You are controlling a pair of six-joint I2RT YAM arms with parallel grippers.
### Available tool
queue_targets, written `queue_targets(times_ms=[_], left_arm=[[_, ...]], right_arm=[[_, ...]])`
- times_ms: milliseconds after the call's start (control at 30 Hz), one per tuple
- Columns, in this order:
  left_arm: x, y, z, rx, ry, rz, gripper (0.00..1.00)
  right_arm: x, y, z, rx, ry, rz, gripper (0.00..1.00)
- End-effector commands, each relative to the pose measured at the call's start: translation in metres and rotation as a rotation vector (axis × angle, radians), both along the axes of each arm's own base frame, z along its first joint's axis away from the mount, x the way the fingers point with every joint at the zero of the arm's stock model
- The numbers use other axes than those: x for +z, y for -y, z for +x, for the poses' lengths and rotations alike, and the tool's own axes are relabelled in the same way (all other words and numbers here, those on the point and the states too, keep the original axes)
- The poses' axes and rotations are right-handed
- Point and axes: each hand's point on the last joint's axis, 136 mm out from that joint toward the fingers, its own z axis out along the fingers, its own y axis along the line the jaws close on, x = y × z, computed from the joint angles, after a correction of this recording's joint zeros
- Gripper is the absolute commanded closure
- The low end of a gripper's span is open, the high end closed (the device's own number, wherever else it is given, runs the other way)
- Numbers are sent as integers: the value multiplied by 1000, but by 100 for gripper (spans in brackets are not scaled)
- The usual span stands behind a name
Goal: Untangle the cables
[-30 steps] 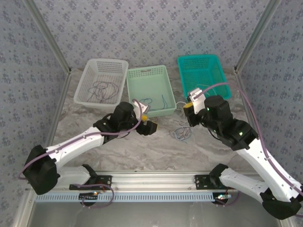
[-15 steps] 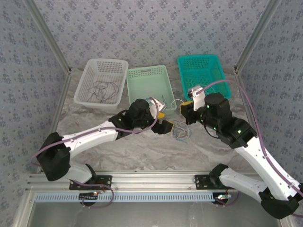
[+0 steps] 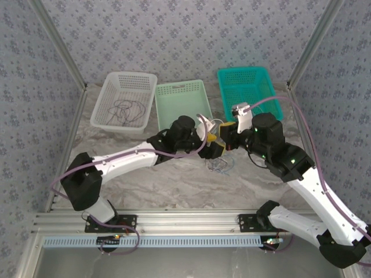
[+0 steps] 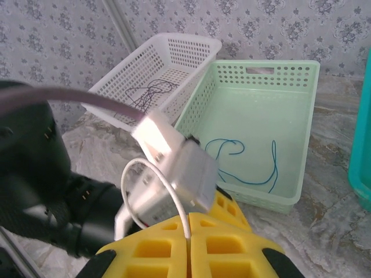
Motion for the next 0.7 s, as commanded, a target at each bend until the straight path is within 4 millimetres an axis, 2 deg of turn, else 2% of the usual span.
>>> queue_targets(times_ms=[0, 200, 400, 667], left_arm=[[14, 13, -5, -41, 14, -47, 30], [13, 10, -7, -28, 14, -69, 30], [20, -5, -8, 9, 57, -69, 29], [20, -12, -12, 7, 76, -67, 28]], right_arm=[[20, 4, 2, -37, 34, 72, 91], [21, 12, 7, -88, 40, 61, 91], [11, 22, 8, -133, 26, 10, 92], [12, 23, 10, -137, 29, 11, 92]])
